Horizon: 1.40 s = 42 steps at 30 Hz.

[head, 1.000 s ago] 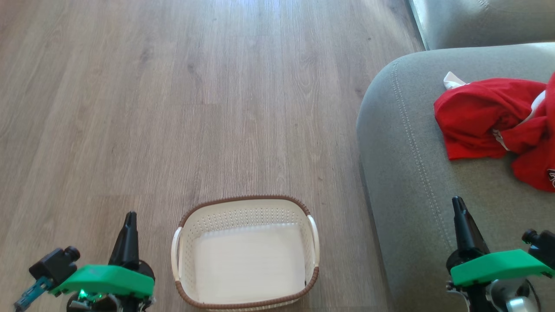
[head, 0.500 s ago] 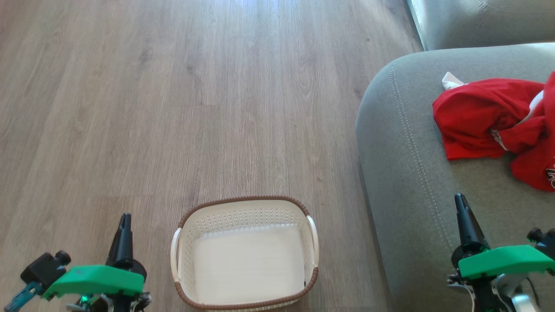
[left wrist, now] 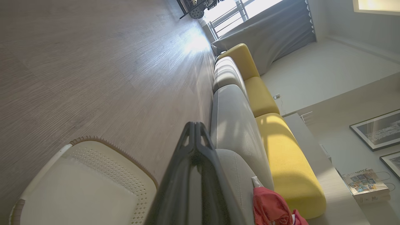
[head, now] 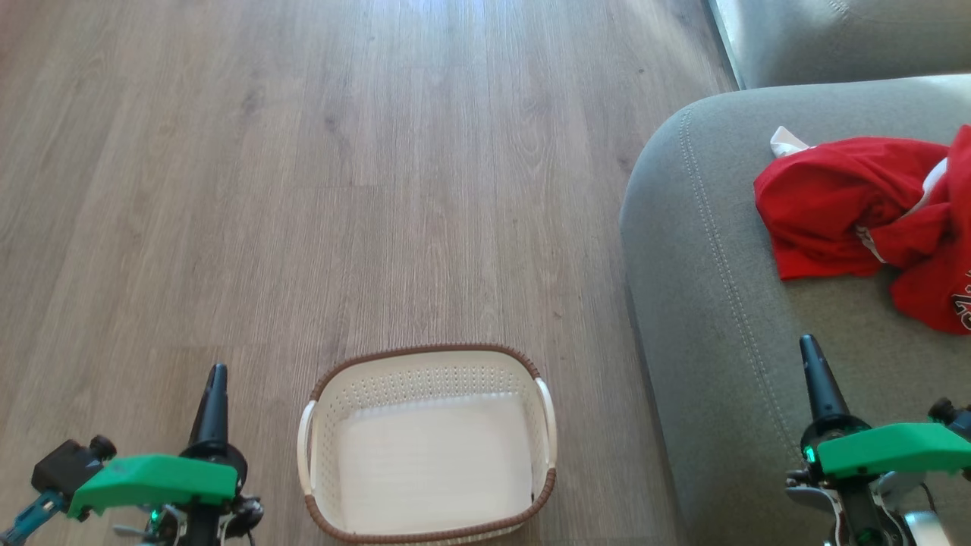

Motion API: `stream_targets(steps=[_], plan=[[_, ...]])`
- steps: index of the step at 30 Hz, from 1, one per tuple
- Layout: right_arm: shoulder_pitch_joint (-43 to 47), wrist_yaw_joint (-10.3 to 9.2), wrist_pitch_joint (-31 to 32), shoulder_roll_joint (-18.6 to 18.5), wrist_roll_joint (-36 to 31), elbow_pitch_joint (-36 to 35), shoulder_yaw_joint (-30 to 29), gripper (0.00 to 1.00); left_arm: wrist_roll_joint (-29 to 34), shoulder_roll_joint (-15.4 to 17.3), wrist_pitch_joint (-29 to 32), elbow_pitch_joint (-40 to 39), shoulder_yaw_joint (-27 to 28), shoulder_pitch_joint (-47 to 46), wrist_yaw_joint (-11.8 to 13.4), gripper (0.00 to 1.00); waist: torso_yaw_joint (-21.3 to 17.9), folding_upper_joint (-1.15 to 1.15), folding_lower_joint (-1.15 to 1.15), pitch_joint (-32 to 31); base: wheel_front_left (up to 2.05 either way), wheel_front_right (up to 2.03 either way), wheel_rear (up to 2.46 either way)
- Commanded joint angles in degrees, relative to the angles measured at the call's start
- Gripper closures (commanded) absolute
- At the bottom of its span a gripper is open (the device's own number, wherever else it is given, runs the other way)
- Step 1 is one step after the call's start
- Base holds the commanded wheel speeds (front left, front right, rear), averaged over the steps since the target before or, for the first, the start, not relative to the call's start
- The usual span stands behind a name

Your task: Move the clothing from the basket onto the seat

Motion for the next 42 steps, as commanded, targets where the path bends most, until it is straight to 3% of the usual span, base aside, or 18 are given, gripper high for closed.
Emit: stream_targets(steps=[1, 42], plan=[[-2.8, 0.0, 0.4, 0.0, 1.3, -1.6, 0.4, 1.0, -1.4, 0.2, 0.3, -1.6, 2.0, -3.2, -0.2, 1.0, 0.0, 0.0, 0.0, 0.0, 0.0, 0.0, 0.0], [-6.1, -0.01, 7.3, 1.5, 25.2, 1.2, -2.2, 1.0, -27.5, -0.4, 7.0, -1.0, 5.1, -5.8, -0.4, 1.0, -0.7, 0.0, 0.0, -0.5, 0.0, 0.0, 0.0]])
